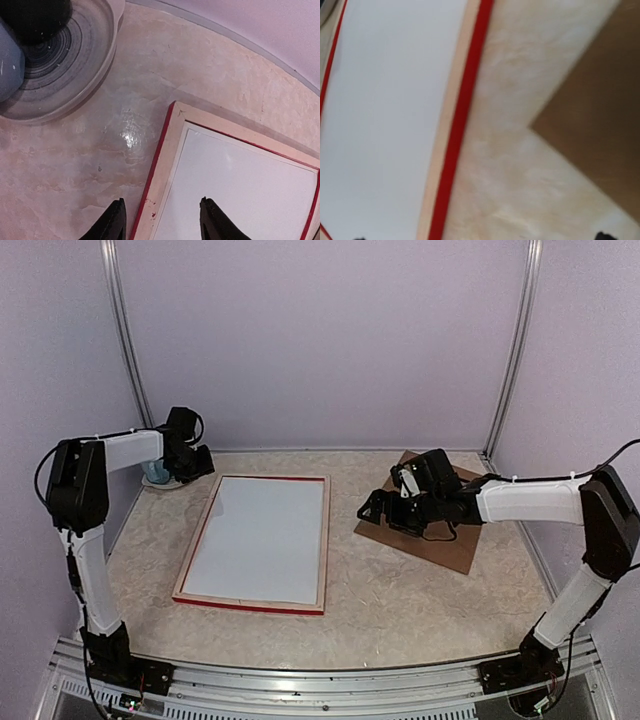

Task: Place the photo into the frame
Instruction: Adjust the photo on the mat board, then move the frame body to the center of the board, then move the backboard to the center of the board, then pick up the backboard from the center of the board.

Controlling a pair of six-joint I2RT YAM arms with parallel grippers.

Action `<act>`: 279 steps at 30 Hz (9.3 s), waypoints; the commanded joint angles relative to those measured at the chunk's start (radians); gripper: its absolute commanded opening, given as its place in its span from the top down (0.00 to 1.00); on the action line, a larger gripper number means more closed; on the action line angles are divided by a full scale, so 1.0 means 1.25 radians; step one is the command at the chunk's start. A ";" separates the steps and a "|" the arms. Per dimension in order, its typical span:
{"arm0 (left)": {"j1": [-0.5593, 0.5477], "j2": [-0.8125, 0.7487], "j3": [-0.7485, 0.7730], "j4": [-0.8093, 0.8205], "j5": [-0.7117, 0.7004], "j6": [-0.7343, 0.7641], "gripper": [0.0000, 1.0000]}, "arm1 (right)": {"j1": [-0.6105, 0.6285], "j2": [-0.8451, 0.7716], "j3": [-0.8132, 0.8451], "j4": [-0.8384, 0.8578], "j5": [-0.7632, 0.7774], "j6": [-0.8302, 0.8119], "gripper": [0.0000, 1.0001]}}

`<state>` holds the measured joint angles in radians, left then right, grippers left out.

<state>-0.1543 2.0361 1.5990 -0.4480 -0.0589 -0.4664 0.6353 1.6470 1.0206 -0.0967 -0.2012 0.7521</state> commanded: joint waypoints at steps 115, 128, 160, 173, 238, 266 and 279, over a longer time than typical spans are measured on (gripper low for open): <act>-0.614 -0.341 -0.405 0.283 0.016 -0.066 0.01 | -0.353 0.411 0.412 -0.311 0.390 -0.222 0.01; -0.591 -0.412 -0.415 0.242 -0.026 -0.047 0.01 | -0.223 0.380 0.219 -0.385 0.390 -0.274 0.01; -0.637 -0.087 -0.205 0.313 0.107 -0.026 0.01 | -0.081 -0.069 -0.143 -0.408 0.284 -0.085 0.01; -0.687 0.065 -0.121 0.315 0.139 -0.034 0.01 | -0.085 -0.485 -0.362 -0.366 0.220 0.242 0.01; -0.696 0.174 -0.084 0.293 0.215 -0.054 0.01 | -0.086 -0.906 -0.536 0.021 0.068 0.219 0.05; -0.658 0.076 -0.162 0.344 0.256 -0.086 0.01 | -0.086 -0.780 -0.496 0.120 0.018 0.269 0.09; -0.646 0.062 -0.187 0.380 0.274 -0.100 0.01 | -0.083 -0.697 -0.483 0.195 -0.034 0.349 0.09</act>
<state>-0.9539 2.1326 1.3949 0.0296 0.2092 -0.5793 0.5152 0.7528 0.3893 0.1047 -0.1848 1.1446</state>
